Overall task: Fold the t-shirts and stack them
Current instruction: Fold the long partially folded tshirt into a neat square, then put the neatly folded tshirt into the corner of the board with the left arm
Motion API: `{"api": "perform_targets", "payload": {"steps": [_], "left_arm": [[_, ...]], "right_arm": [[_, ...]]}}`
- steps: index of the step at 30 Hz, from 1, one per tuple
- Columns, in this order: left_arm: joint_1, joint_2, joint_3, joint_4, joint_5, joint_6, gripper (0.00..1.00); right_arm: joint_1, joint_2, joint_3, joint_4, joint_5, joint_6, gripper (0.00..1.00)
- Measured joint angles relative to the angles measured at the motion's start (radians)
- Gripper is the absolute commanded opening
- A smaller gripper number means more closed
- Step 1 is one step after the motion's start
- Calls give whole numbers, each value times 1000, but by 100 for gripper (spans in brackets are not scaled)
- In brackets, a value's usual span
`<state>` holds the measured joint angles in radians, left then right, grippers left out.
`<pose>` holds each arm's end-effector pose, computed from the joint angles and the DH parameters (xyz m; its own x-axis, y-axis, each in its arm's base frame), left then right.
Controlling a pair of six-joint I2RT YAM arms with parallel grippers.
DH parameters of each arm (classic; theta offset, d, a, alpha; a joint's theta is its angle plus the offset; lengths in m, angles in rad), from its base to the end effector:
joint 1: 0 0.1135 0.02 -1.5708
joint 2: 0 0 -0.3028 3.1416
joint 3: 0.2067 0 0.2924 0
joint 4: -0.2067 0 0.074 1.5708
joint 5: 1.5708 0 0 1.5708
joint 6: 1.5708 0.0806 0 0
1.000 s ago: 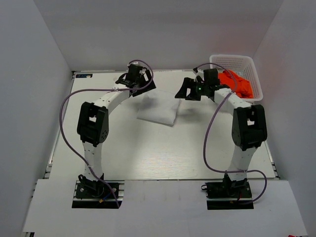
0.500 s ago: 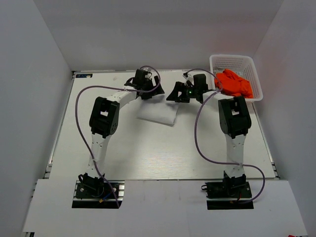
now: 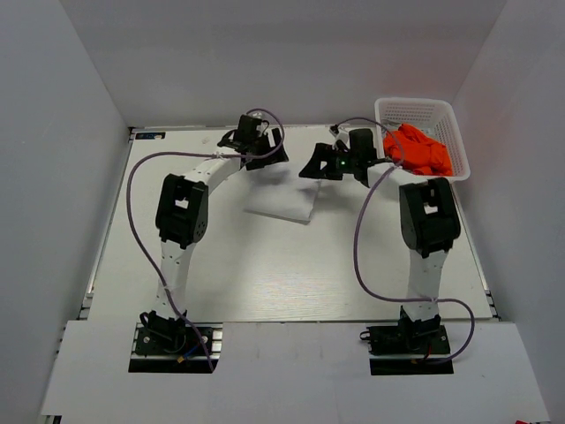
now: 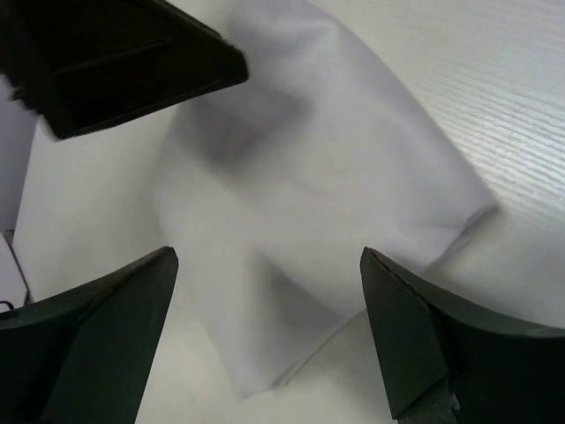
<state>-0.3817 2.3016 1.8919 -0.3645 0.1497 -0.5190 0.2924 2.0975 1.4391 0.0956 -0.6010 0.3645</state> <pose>0.5694 -0.2415 0.1726 -0.7952 -0.2093 -0.5691 0.0839 0.8915 -0.4452 0.5174 0.2034 0.1727 -0.7253 0.0887 -0.6826 -0.4678 0.6639 0.5834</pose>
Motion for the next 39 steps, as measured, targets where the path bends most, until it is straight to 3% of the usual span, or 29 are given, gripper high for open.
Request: {"api": "perform_targets", "payload": {"steps": [7, 13, 20, 21, 23, 24, 33, 39], "left_arm": [[-1, -185, -79, -62, -99, 47, 100], [-1, -198, -93, -140, -153, 120, 96], [-1, -35, -92, -230, -169, 169, 58], [-1, -32, -81, -232, -171, 171, 42], [-1, -32, -73, -235, -169, 172, 20], [-1, -31, -73, -240, -169, 173, 0], [6, -34, -64, -293, -339, 184, 0], [130, -37, -54, -335, -471, 251, 0]], "right_arm": [[6, -414, -297, 17, 65, -20, 90], [7, -527, -485, -74, 107, -28, 90], [6, -670, -551, -222, 173, -41, 90], [6, -692, -551, -232, 186, -45, 90], [5, -730, -551, -249, 214, -55, 90], [5, -747, -551, -257, 227, -59, 90], [2, -780, -551, -296, 336, -77, 90], [0, -764, -544, -303, 357, -89, 90]]}}
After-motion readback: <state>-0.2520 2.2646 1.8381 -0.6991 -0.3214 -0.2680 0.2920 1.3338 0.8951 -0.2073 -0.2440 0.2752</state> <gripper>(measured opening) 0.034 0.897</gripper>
